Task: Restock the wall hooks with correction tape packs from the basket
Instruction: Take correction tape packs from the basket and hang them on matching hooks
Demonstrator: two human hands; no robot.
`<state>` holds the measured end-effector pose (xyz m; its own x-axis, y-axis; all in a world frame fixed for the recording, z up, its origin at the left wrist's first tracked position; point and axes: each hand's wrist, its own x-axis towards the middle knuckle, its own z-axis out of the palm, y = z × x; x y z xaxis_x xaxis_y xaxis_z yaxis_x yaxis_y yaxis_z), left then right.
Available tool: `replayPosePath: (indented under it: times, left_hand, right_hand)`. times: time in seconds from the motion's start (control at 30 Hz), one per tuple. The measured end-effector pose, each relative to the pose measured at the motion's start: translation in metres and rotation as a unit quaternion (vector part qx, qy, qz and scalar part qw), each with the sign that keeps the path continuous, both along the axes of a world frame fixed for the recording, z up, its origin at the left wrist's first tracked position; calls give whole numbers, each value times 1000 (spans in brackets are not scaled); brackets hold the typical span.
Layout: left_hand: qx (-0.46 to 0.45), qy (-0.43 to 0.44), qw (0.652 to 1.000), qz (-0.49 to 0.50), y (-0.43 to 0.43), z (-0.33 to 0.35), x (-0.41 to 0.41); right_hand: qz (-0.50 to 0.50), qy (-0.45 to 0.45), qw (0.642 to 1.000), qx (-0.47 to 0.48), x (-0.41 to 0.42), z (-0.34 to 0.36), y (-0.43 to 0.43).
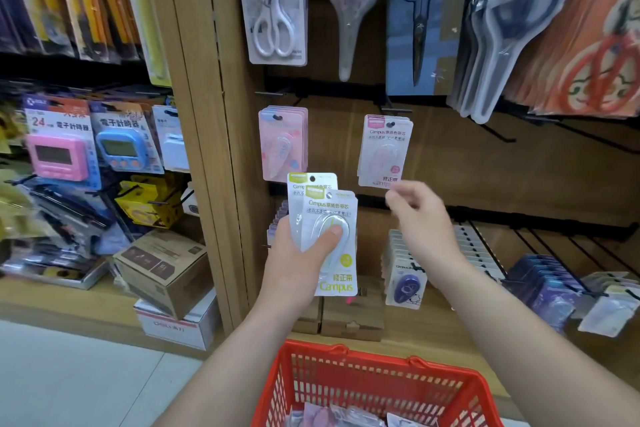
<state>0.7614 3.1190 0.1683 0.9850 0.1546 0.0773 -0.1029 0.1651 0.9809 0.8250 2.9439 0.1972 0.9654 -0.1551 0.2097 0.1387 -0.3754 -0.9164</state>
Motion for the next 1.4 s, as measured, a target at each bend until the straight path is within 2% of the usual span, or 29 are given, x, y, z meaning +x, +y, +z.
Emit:
replayPosePath:
  times: [0.1, 0.17, 0.33, 0.43, 0.57, 0.67, 0.8, 0.93, 1.13, 1.23, 1.4]
  left_hand:
    - [6, -3, 1000, -15, -5, -6, -2]
    - [23, -1, 999, -33, -11, -10, -2]
    - [71, 1, 996, -61, -32, -19, -10]
    - [66, -6, 995, -75, -50, -24, -15]
    - [84, 36, 993, -74, -79, -34, -18]
    - [114, 43, 989, -85, -107, -44, -18]
    - [138, 38, 984, -107, -143, -51, -22]
    - [161, 59, 977, -125, -183, -64, -21]
    - [185, 69, 966, -169, -252, -91, -17]
    - [187, 75, 963, -181, -281, -101, -10]
    - [189, 60, 959, -201, -312, -108, 8]
  right_hand:
    - [136, 71, 985, 76, -37, -7, 1]
    - [167, 89, 978, 93, -50, -14, -2]
    - [162, 106, 973, 125, -64, -26, -23]
    - [158, 125, 973, 114, -67, -38, -41]
    - [143, 150, 964, 166, -72, -50, -75]
    - [126, 145, 967, 170, -75, -56, -106]
    - [80, 131, 975, 159, -75, -64, -163]
    - [-24, 110, 975, 193, -84, -90, -243]
    - [-231, 85, 939, 240, -99, -162, -356]
    - [-267, 87, 926, 251, -92, -181, -391]
    - [-266, 76, 929, 246, -62, -185, -420]
